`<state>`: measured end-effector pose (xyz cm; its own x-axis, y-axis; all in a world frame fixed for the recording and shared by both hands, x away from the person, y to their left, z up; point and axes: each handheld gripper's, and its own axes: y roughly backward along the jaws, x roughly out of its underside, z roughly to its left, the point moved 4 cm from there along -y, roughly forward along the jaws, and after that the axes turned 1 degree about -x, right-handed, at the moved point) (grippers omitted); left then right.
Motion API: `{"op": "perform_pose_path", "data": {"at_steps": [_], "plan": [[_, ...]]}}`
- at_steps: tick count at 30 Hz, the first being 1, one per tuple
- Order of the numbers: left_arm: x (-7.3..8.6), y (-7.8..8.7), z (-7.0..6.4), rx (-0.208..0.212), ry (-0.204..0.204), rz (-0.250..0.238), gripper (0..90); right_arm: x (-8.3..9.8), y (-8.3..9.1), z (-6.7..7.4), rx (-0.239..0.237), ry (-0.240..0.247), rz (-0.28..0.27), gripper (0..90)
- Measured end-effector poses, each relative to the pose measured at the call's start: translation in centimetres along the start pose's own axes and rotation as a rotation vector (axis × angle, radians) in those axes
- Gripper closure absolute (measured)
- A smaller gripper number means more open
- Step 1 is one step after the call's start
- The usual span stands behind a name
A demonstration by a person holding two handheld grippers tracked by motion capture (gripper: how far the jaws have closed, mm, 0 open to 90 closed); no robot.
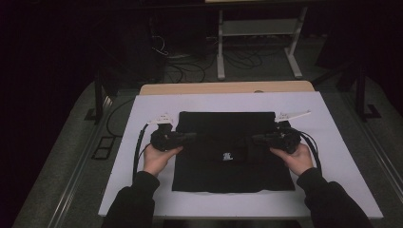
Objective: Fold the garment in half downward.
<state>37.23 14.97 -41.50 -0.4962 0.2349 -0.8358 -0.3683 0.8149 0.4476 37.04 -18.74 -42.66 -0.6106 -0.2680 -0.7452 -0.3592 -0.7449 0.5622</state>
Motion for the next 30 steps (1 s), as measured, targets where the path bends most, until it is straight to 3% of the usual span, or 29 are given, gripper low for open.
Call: {"op": "perform_pose_path", "data": {"at_steps": [4,7,13,15,30], "plan": [[0.8,0.3,-0.7,0.019,0.002,0.001,86.9,0.7,0.3,0.4,-0.011,-0.009,0.005,85.2],[1.7,0.8,-2.0,0.036,-0.022,0.016,86.9,1.8,0.9,1.1,-0.039,-0.021,0.009,85.1],[3.1,1.4,-3.3,0.110,-0.005,0.047,86.9,3.7,1.9,2.3,-0.087,-0.026,0.043,85.1],[3.6,1.5,-3.7,0.126,-0.018,0.075,86.8,4.2,2.1,2.6,-0.110,-0.031,0.047,85.1],[5.9,2.6,-5.1,0.163,-0.052,0.175,86.8,7.6,2.1,5.0,-0.176,-0.026,0.172,85.1]]}}
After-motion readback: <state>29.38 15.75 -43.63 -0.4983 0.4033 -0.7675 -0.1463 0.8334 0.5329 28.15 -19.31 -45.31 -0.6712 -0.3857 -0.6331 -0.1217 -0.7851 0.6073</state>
